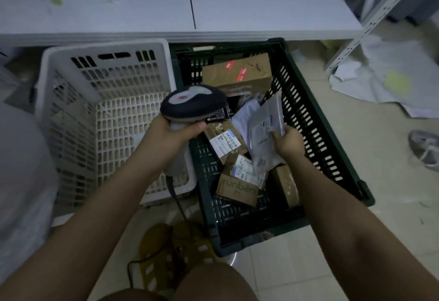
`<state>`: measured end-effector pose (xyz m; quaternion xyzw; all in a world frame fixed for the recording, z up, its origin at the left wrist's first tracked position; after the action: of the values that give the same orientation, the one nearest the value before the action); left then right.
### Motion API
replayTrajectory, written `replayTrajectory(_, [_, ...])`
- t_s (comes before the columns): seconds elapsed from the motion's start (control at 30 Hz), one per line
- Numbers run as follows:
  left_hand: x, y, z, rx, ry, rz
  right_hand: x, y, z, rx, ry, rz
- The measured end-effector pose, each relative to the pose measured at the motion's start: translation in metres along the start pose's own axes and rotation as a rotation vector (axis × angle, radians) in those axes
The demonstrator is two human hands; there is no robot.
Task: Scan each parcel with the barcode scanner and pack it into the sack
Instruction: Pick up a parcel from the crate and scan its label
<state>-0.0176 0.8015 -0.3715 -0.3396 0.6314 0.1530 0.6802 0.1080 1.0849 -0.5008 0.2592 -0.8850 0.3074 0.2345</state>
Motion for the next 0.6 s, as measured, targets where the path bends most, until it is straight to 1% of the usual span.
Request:
replayTrajectory(0.07, [-0.010, -0.013, -0.001, -0.019, 0.024, -0.003, 0.005, -0.024, -0.011, -0.030, 0.171, -0.039])
replayTrajectory(0.13, [-0.023, -0.030, -0.002, -0.055, 0.035, -0.001, 0.011, -0.053, -0.022, -0.024, 0.371, -0.068])
replayTrajectory(0.23, [-0.044, -0.059, -0.002, -0.119, 0.023, 0.032, 0.026, -0.105, -0.040, 0.072, 0.645, -0.130])
replayTrajectory(0.3, [-0.056, -0.080, -0.002, -0.162, 0.006, 0.073, 0.041, -0.139, -0.052, 0.151, 0.735, -0.192])
replayTrajectory(0.37, [-0.066, -0.099, 0.000, -0.207, -0.013, 0.122, 0.056, -0.166, -0.063, 0.195, 0.729, -0.260])
replayTrajectory(0.47, [-0.076, -0.122, 0.003, -0.257, -0.024, 0.178, 0.078, -0.194, -0.080, 0.186, 0.643, -0.351])
replayTrajectory(0.53, [-0.080, -0.132, 0.006, -0.267, 0.005, 0.209, 0.092, -0.203, -0.088, 0.165, 0.575, -0.388])
replayTrajectory(0.6, [-0.077, -0.140, 0.010, -0.251, 0.019, 0.215, 0.105, -0.208, -0.093, 0.179, 0.517, -0.408])
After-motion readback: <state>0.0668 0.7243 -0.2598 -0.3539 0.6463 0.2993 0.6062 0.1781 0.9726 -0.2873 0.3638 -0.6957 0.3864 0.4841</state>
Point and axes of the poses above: each hand's wrist, its own y-axis towards the middle knuckle, its own z-axis out of the palm, x = y × z, the point moved 5 cm from there along y, towards the middle knuckle, and after that the axes turned 14 degrees about x, right-handed, at the moved point
